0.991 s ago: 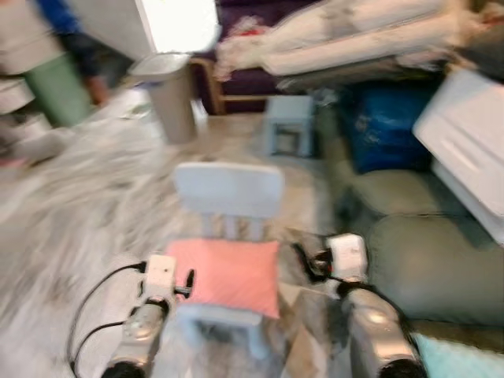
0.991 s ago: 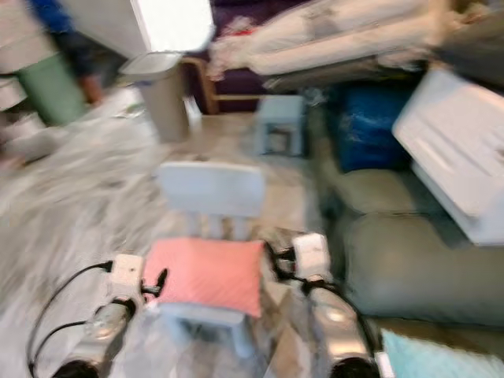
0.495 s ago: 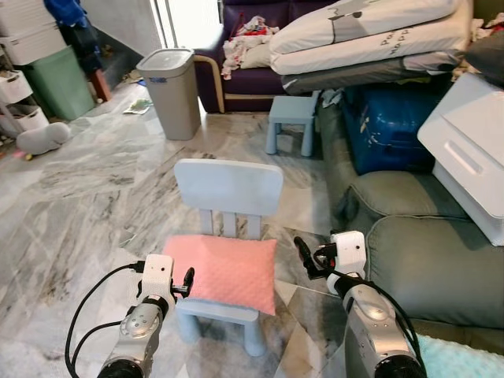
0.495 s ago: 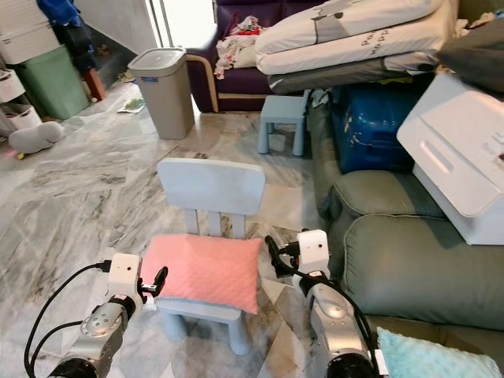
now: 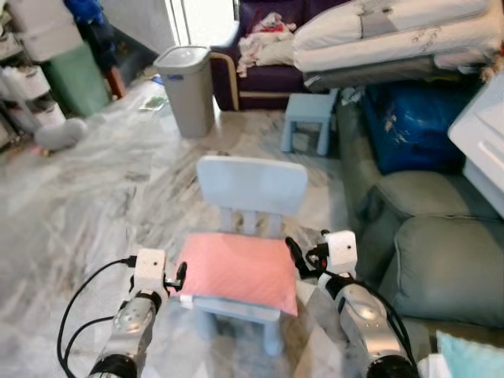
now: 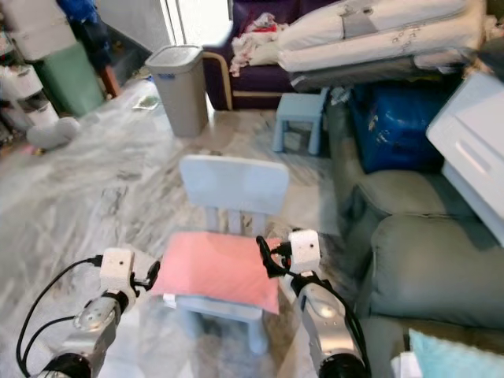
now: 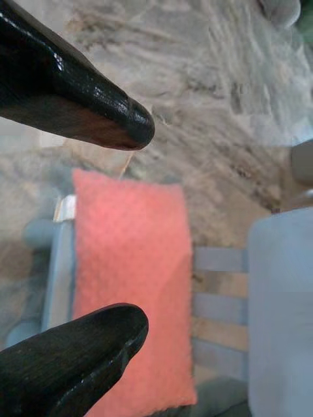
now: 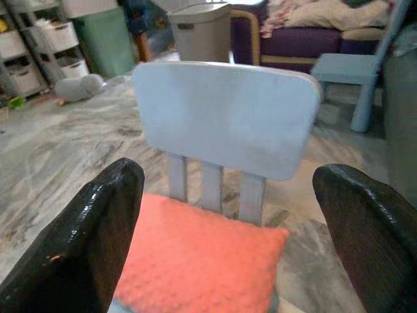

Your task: Move the pillow to the sofa

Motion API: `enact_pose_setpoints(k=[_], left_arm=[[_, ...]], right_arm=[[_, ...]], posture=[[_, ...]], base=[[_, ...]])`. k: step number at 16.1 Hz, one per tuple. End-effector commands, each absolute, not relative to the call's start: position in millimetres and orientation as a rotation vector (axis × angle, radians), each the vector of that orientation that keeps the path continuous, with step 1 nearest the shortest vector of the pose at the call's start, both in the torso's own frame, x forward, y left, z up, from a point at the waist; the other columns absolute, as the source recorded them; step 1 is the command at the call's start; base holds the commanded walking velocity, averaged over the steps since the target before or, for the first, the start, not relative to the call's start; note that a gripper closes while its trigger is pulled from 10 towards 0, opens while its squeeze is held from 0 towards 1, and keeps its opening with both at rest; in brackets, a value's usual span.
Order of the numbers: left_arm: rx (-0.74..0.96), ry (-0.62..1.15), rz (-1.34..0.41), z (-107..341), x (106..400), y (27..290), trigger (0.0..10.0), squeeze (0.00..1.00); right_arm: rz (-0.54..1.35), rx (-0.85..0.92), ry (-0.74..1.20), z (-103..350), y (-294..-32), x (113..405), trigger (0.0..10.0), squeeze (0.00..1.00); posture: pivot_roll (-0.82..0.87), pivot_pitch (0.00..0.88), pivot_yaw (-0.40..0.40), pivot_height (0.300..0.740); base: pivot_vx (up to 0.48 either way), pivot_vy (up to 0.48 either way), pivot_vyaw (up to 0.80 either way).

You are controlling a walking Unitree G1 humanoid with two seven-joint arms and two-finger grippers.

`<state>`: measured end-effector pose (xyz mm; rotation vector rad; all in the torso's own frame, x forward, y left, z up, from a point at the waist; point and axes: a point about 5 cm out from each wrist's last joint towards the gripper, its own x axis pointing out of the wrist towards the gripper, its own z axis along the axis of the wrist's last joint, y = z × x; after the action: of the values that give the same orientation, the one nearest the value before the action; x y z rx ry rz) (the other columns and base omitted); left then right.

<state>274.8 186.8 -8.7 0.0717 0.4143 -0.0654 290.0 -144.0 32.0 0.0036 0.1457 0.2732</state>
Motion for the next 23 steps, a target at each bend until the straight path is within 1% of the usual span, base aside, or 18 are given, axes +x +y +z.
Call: enact_pose_setpoints(k=[1,5,10,11,12,13,14,15,18,19,23], left_arm=[[0.085,0.422,-0.068,-9,275,188,10.0,0.0],[0.095,0.425,-0.063,-8,276,188,10.0,0.0],[0.117,0.386,-0.058,-2,281,189,10.0,0.0],[0.122,0.357,-0.054,4,286,189,10.0,0.0],[0.112,0.336,-0.068,7,288,188,10.0,0.0],[0.089,0.288,-0.046,14,294,187,10.0,0.0],[0.06,0.28,-0.013,17,297,187,10.0,0.0],[0.015,0.296,-0.03,17,298,186,10.0,0.0],[-0.036,0.268,-0.015,19,299,189,10.0,0.0],[-0.065,0.26,-0.015,20,298,189,10.0,0.0],[-0.062,0.26,-0.028,21,299,190,10.0,0.0]], right_arm=[[0.262,0.011,0.139,34,-146,291,10.0,0.0],[0.256,0.012,0.133,34,-146,291,10.0,0.0],[0.246,0.012,0.132,34,-148,290,10.0,0.0],[0.241,0.009,0.128,35,-149,290,10.0,0.0],[0.238,0.008,0.126,35,-149,291,10.0,0.0],[0.233,0.007,0.122,36,-150,291,10.0,0.0],[0.23,0.007,0.119,36,-151,291,10.0,0.0],[0.229,0.007,0.113,37,-151,292,10.0,0.0],[0.23,0.004,0.107,38,-151,292,10.0,0.0],[0.231,0.002,0.106,38,-151,292,10.0,0.0],[0.236,0.002,0.101,39,-149,292,10.0,0.0]], posture=[[-0.11,0.003,0.058,0.74],[-0.11,0.004,0.058,0.74],[-0.11,0.011,0.057,0.74],[-0.11,0.013,0.056,0.74],[-0.11,0.012,0.057,0.74],[-0.11,0.012,0.057,0.74],[-0.11,0.015,0.056,0.74],[-0.11,0.014,0.056,0.74],[-0.11,0.014,0.056,0.74],[-0.11,0.013,0.055,0.74],[-0.11,0.016,0.055,0.74]], base=[[0.0,0.48,0.0],[0.0,0.412,0.0],[0.0,0.0,0.0],[0.0,0.0,0.0],[0.0,0.0,0.0],[0.0,0.0,0.0],[0.0,0.0,0.0],[0.0,0.0,0.0],[0.0,0.0,0.0],[0.322,0.0,0.0],[0.367,0.0,0.0]])
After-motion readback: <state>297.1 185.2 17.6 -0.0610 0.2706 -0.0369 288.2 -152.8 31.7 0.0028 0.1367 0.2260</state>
